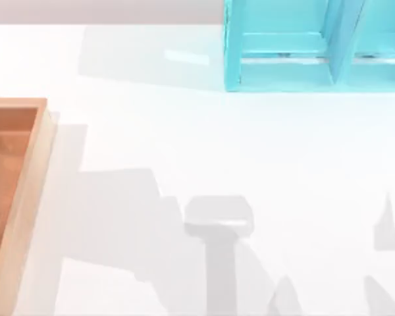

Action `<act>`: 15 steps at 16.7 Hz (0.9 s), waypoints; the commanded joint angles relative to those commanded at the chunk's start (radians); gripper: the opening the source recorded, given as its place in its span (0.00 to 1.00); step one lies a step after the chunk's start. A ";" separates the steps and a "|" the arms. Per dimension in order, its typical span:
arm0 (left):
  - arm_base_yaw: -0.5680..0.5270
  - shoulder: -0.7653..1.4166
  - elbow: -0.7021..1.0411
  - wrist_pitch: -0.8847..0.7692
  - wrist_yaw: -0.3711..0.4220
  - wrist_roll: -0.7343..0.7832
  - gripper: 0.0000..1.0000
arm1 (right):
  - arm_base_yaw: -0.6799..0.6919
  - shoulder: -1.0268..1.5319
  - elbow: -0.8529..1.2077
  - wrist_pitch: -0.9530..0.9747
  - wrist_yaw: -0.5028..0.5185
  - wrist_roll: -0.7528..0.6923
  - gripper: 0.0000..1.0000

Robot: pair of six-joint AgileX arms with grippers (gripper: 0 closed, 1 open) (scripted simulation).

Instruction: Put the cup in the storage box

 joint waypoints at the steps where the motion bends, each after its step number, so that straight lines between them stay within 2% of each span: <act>1: 0.001 0.000 -0.019 0.021 0.000 0.000 0.00 | 0.000 0.000 0.000 0.000 0.000 0.000 1.00; 6: 0.007 0.006 -0.135 0.149 0.000 0.001 0.00 | 0.000 0.000 0.000 0.000 0.000 0.000 1.00; 10: 0.007 0.009 -0.143 0.156 0.000 0.002 0.00 | 0.000 0.000 0.000 0.000 0.000 0.000 1.00; 15: 0.007 0.009 -0.143 0.156 0.000 0.002 0.38 | 0.000 0.000 0.000 0.000 0.000 0.000 1.00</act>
